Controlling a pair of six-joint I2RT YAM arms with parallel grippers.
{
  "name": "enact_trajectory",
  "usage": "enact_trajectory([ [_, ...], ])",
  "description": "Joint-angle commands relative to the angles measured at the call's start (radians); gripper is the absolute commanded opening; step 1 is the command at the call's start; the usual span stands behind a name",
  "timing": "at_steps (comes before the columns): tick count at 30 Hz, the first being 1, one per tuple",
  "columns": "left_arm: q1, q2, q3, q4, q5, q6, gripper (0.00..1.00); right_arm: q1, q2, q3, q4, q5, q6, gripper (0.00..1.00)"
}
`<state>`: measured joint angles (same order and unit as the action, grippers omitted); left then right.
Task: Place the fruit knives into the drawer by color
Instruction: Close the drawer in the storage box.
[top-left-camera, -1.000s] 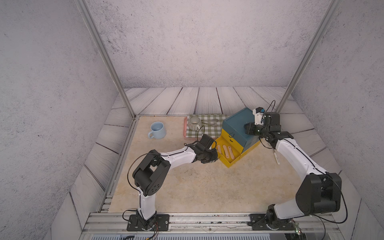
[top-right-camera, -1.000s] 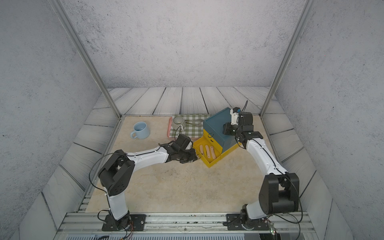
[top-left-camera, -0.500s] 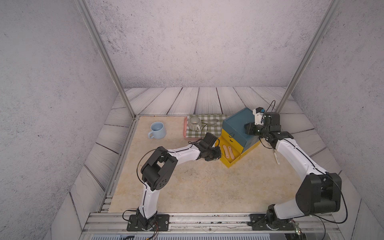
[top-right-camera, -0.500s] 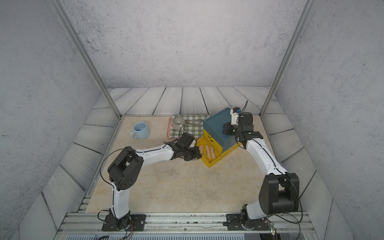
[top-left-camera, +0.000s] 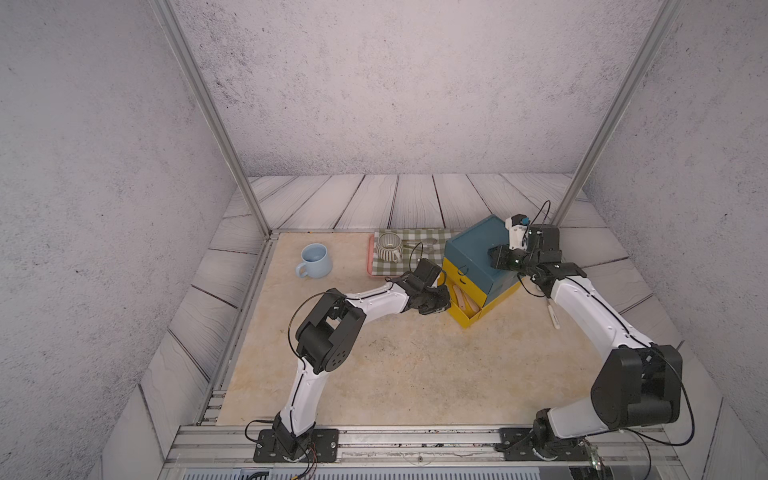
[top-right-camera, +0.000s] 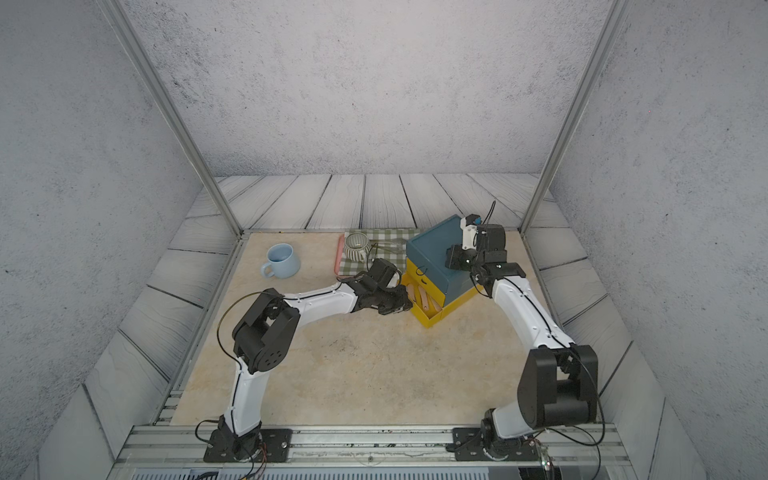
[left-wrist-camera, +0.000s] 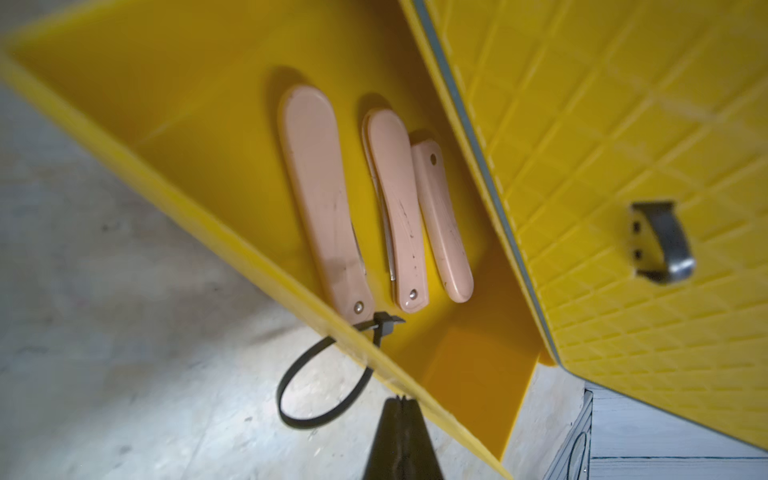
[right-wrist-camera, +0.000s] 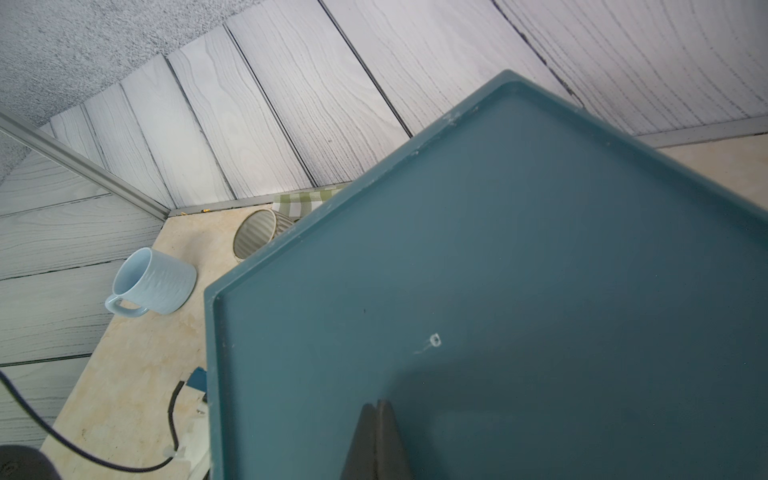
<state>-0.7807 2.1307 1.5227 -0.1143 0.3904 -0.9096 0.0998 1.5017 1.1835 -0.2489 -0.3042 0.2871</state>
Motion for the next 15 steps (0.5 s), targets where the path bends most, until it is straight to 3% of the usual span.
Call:
enact_trajectory([
  [1, 0.004, 0.043, 0.046, 0.025, 0.011, -0.019, 0.00, -0.004, 0.153, -0.137, -0.488, 0.111, -0.003, 0.00],
  [15, 0.001, 0.127, 0.126, 0.128, 0.038, -0.049, 0.00, -0.004, 0.160, -0.139, -0.487, 0.111, -0.005, 0.00],
])
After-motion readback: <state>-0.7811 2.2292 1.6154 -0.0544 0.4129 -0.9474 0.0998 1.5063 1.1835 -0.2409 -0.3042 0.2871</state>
